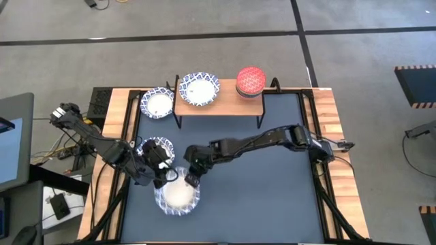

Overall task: Place and stack bowls onto a shelf
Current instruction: Stack the white bowl on top of the other white bowl on the shelf

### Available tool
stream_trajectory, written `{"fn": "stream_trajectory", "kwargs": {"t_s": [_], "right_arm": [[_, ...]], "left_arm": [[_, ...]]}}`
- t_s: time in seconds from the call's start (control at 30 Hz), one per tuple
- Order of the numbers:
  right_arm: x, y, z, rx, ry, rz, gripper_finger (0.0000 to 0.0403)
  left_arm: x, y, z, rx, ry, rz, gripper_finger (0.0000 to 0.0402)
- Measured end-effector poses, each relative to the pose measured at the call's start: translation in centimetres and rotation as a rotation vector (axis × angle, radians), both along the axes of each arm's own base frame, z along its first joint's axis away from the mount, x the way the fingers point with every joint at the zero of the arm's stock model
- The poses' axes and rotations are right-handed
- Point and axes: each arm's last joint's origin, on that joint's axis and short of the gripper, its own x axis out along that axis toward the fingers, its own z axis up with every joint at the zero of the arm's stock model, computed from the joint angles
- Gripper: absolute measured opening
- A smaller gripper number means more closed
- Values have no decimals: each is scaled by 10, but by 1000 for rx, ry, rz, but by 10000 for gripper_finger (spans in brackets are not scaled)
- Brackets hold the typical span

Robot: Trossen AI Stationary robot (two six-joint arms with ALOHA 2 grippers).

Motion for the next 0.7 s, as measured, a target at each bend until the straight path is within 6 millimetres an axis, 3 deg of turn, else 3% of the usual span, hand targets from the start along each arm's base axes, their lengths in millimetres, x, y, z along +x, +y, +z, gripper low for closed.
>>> {"fn": "stream_trajectory", "kwargs": {"t_s": [0.17,0.43,0.57,0.7], "right_arm": [[-15,-43,54,-101,-99,-154,26],[-61,-122,132,-393,-211,-467,23],[-81,-164,152,-489,-221,-616,27],[-96,-206,154,-502,-198,-708,26]], "left_arm": [[-1,4,30,89,-77,71,199],[-1,11,63,296,-198,151,199],[2,18,64,324,-196,194,199],[5,26,63,312,-177,232,199]]}}
